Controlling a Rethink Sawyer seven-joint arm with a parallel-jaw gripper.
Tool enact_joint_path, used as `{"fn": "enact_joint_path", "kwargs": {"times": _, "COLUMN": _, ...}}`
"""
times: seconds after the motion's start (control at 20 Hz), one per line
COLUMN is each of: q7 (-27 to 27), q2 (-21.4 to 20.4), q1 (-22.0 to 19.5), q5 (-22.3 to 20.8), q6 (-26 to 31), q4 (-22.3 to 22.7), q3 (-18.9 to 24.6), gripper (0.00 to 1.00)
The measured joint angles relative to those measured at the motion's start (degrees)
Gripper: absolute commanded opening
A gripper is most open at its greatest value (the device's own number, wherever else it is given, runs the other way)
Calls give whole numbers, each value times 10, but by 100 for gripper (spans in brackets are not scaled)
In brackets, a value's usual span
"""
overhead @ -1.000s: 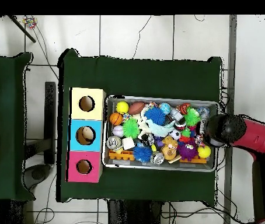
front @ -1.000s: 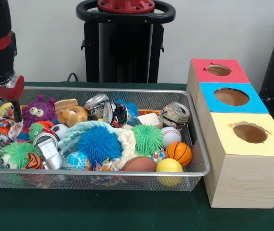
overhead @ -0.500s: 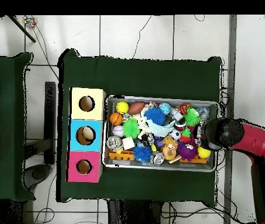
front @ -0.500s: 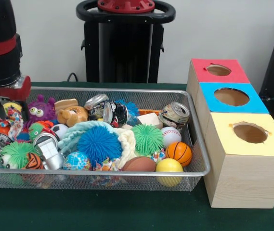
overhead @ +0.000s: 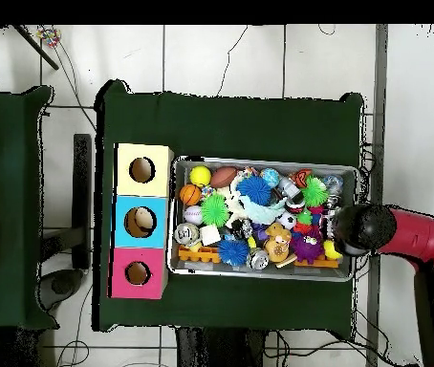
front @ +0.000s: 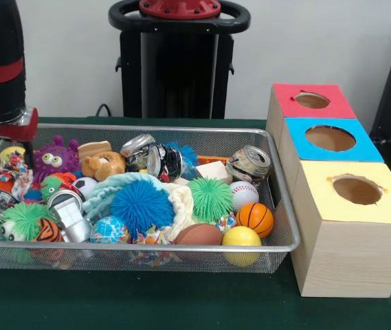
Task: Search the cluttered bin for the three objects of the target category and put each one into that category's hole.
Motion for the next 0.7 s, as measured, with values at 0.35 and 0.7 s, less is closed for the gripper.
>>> {"fn": "enact_joint_path", "kwargs": {"times": 0.35, "q7": -17, "q2": 12, "q1": -30, "q5": -21, "q6": -2, "q4": 14, "q3": 9, "gripper": 100}}
{"fn": "enact_joint_path", "kwargs": {"times": 0.7, "q7": -24, "q2": 23, "q1": -83, "q5": -20, "q6": -28, "q4": 35, "q3": 58, "gripper": 100}}
